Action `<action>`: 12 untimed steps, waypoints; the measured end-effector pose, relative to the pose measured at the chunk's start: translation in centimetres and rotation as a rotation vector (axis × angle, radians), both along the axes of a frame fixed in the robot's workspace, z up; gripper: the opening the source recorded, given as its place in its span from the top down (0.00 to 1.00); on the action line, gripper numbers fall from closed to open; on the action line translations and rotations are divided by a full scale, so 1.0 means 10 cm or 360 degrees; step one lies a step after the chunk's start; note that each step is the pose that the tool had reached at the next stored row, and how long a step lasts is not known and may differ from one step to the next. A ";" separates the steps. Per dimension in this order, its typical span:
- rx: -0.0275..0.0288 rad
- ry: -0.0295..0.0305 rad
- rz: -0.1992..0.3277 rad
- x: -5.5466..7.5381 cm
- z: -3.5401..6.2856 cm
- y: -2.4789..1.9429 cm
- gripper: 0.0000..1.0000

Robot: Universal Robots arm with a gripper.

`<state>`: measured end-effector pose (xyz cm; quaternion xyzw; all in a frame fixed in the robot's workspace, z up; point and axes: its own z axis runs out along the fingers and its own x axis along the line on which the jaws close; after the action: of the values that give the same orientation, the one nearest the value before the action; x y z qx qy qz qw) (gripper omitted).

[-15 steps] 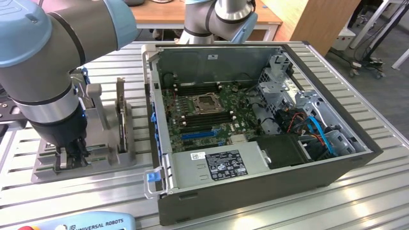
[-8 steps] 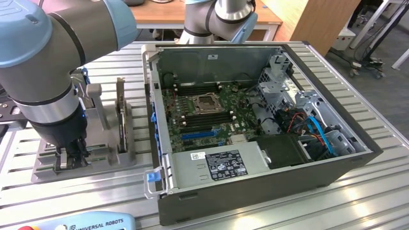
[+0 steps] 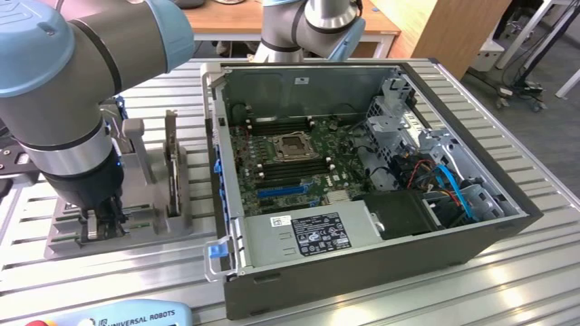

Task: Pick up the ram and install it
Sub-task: 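Pick up the ram and move it above insertion slot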

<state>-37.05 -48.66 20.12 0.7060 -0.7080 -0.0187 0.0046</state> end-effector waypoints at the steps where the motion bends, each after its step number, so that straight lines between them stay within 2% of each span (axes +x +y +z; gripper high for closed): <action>1: -0.00001 0.00000 0.0009 0.00 -0.001 0.000 0.70; 12: -0.00004 0.00000 0.0027 0.00 -0.033 0.000 0.70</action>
<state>-37.06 -48.66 19.79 0.7119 -0.7020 -0.0186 0.0048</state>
